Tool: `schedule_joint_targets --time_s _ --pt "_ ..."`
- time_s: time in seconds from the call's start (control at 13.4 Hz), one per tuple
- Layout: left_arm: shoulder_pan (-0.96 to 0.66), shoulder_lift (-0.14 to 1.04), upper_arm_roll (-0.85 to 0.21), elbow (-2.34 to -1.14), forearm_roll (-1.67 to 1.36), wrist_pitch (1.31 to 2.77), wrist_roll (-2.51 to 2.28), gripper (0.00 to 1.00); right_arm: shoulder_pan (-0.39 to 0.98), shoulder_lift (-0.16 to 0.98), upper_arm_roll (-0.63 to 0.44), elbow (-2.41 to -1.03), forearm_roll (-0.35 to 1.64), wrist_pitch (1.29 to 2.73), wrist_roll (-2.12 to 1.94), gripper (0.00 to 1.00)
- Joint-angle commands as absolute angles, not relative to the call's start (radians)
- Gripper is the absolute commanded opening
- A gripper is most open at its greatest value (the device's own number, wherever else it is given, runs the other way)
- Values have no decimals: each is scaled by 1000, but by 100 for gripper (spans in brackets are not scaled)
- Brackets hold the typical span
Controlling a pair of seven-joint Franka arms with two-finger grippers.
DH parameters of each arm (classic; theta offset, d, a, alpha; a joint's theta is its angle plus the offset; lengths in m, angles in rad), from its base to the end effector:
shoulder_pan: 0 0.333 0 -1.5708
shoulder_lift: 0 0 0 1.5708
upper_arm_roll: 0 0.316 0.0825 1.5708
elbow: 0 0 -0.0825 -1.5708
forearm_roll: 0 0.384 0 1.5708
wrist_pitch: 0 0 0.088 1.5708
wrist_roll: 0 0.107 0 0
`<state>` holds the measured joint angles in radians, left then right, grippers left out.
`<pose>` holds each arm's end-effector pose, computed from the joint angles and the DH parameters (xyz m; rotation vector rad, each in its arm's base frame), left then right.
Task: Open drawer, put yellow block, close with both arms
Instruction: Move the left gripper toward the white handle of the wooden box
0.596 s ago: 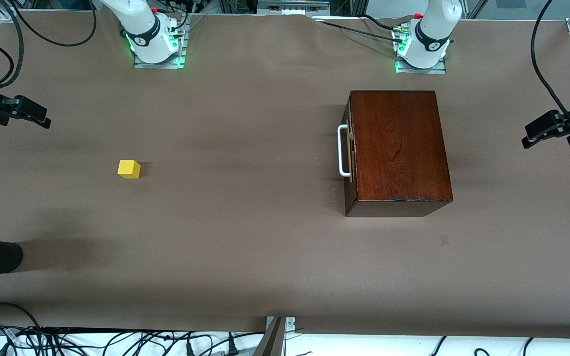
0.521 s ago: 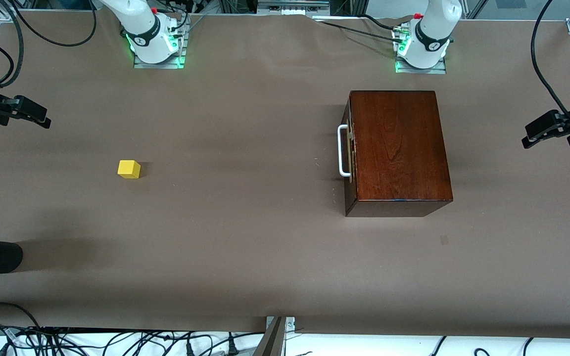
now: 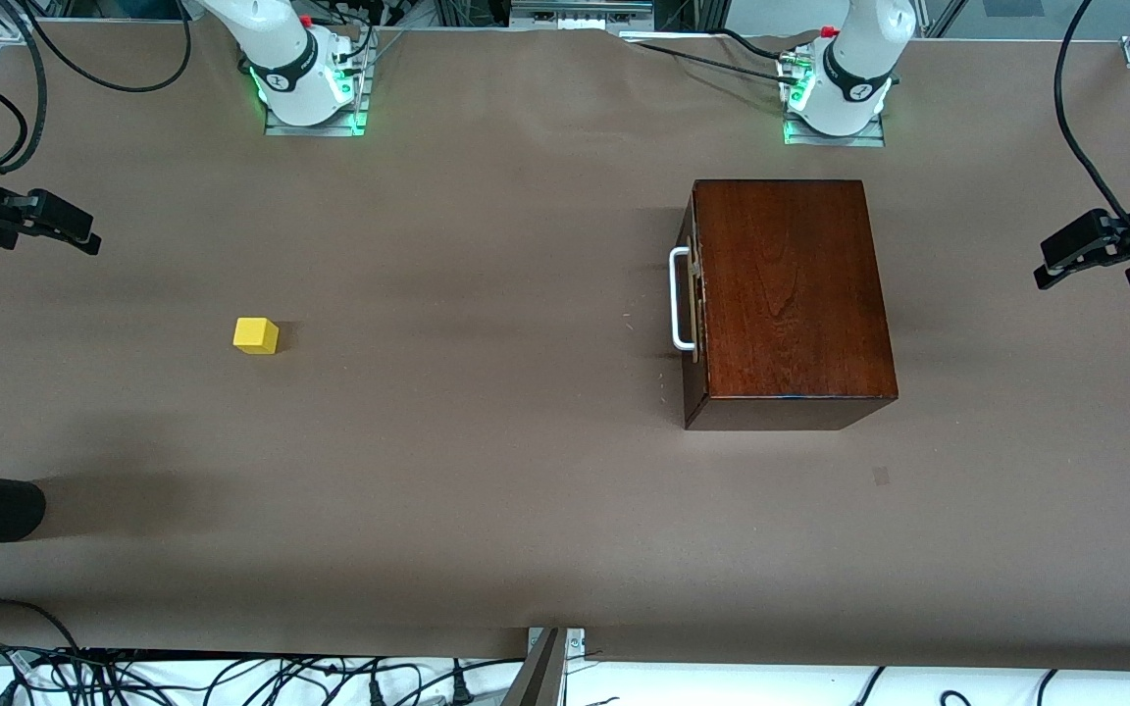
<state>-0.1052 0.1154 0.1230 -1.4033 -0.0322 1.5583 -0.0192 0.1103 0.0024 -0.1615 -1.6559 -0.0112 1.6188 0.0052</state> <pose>0.5895 0.0022 0.6368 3.1224 0.0544 0.0631 0.5559 -0.0295 0.5871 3.1291 -0.0871 -0.0622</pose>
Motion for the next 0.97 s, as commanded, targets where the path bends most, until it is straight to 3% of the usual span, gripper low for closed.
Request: schedule_joint_targets --time_s 0.0,0.52,0.89 --pt "-103 112 118 -1390 -49 1545 3 100 100 14 -156 -1626 -9 1597 6 100" --pt "-118 115 72 -1387 -37 1548 2 100 100 14 -164 -1628 -9 1595 11 100" --pt "-294 182 57 -1371 -40 1557 -144 100 100 14 -164 -1628 -9 1595 15 100"
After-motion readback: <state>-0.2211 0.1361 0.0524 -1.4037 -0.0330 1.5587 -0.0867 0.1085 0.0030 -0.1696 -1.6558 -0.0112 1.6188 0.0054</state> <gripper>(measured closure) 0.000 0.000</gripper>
